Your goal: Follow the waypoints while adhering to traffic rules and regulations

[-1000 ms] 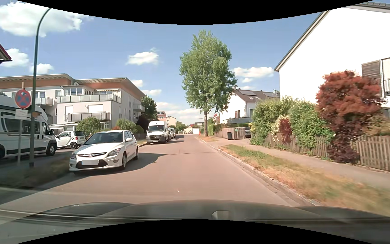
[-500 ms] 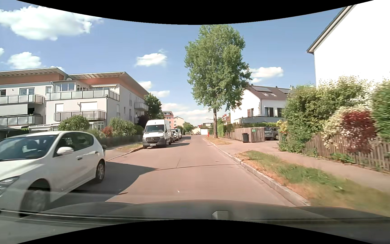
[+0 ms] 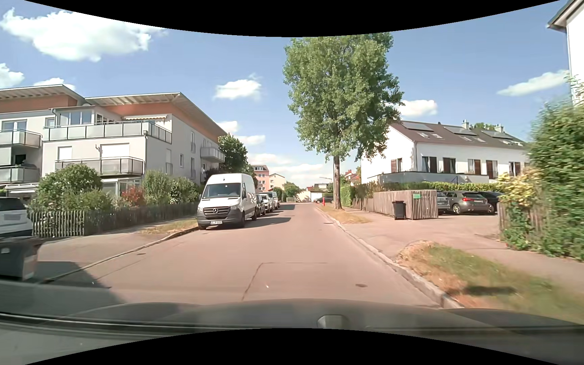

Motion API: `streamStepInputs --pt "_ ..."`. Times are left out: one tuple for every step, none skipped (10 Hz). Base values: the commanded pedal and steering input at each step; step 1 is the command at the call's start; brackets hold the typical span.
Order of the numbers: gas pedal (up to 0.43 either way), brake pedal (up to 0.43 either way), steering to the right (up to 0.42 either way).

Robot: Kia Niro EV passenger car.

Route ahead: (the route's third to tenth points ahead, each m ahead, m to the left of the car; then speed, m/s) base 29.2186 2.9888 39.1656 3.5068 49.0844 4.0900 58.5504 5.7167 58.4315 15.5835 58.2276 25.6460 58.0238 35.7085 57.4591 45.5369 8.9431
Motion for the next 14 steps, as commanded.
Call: streamStepInputs --pt "0.067 0.006 -0.025" --pt "0.059 0.006 -0.024" --pt "0.059 0.006 -0.021" --pt "0.059 0.006 -0.017" --pt "0.047 0.006 -0.012" --pt "0.047 0.006 -0.011" --pt "0.039 0.006 -0.010" --pt "0.039 0.006 -0.007" --pt "0.039 0.006 -0.005" --pt "0.039 0.006 -0.005" --pt "0.039 0.006 -0.004" --pt "0.039 0.006 -0.003" --pt "0.039 0.006 -0.003" --pt "0.028 0.006 -0.002"
